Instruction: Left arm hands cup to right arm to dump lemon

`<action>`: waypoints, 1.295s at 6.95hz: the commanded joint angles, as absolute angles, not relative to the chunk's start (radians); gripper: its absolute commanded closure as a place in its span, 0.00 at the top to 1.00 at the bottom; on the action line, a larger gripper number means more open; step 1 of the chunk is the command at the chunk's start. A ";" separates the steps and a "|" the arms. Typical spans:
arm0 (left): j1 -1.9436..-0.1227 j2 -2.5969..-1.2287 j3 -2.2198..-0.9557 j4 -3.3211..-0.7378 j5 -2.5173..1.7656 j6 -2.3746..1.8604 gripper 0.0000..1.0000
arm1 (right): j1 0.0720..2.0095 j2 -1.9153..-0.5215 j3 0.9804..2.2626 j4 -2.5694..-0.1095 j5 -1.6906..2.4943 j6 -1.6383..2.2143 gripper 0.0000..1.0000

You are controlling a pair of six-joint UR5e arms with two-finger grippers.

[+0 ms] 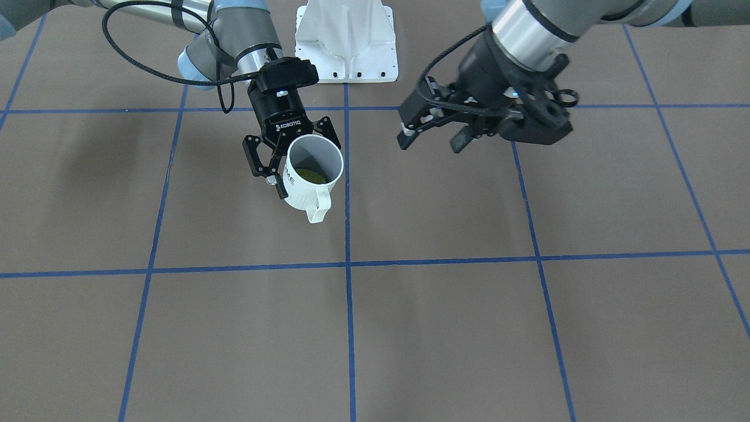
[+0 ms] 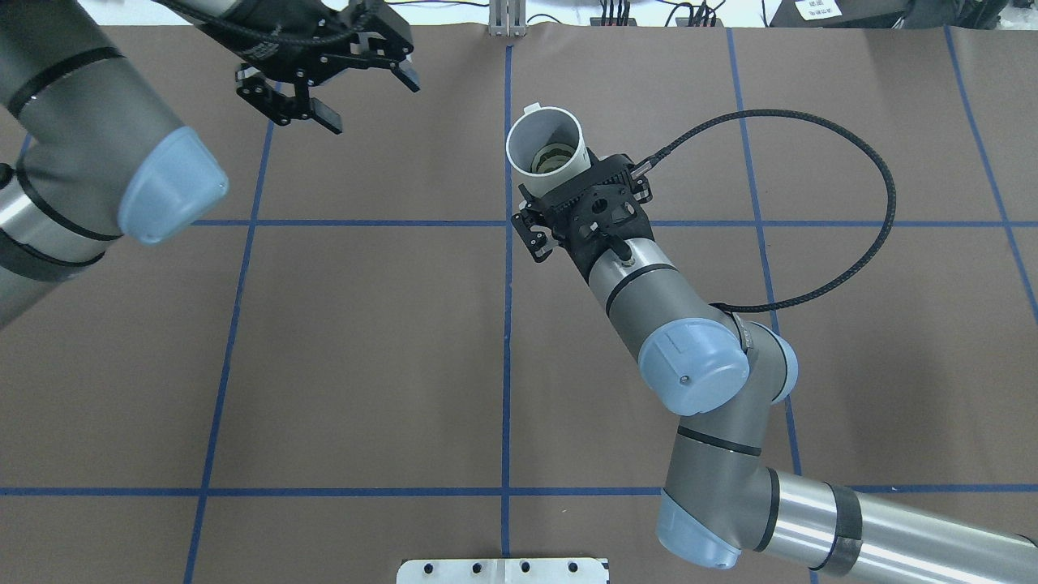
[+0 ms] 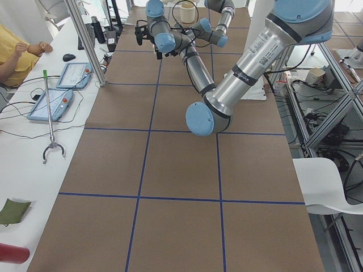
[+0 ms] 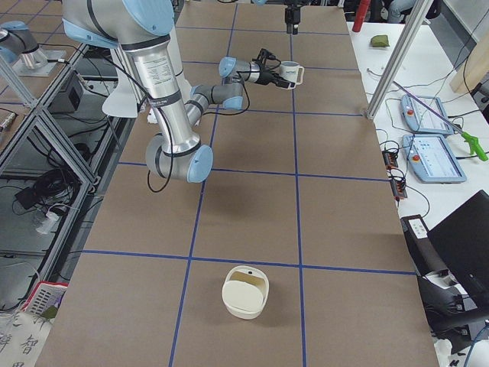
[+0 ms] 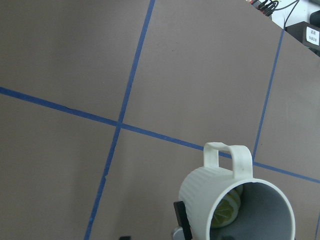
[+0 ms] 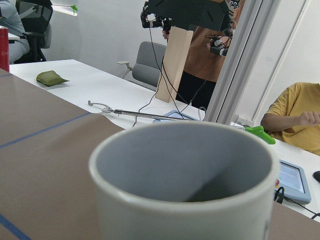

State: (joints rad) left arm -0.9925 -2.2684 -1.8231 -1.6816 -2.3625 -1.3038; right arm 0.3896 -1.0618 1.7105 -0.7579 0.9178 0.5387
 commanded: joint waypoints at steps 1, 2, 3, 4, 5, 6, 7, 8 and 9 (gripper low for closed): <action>-1.069 -2.170 -1.879 -1.539 -2.376 -0.990 1.00 | 0.437 -1.065 1.727 -0.890 0.998 0.641 0.00; -1.103 -2.104 -1.913 -1.481 -2.370 -0.825 1.00 | 0.475 -1.065 1.745 -0.937 1.076 0.661 0.00; -1.141 -2.036 -1.919 -1.465 -2.368 -0.663 1.00 | 0.530 -1.065 1.756 -1.001 1.163 0.675 0.00; -1.185 -1.951 -1.914 -1.465 -2.364 -0.474 1.00 | 0.598 -1.068 1.816 -1.116 1.265 0.675 0.00; -1.236 -1.878 -1.902 -1.465 -2.362 -0.298 1.00 | 0.676 -1.075 1.883 -1.235 1.379 0.675 0.00; -1.294 -1.808 -1.898 -1.463 -2.361 -0.167 1.00 | 0.757 -1.110 1.931 -1.270 1.498 0.678 0.00; -1.357 -1.748 -1.882 -1.465 -2.359 -0.050 1.00 | 0.805 -1.199 2.001 -1.267 1.555 0.755 0.00; -1.415 -1.720 -1.843 -1.463 -2.359 0.075 1.00 | 0.833 -1.277 2.069 -1.264 1.575 0.882 0.00; -1.460 -1.715 -1.797 -1.463 -2.350 0.145 1.00 | 0.853 -1.375 2.129 -1.261 1.577 0.881 0.00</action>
State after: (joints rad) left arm -1.3977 -1.7374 -1.8468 -1.4639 -2.3575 0.0322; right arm 0.8200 -1.2655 2.0518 -1.2616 1.5573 0.8330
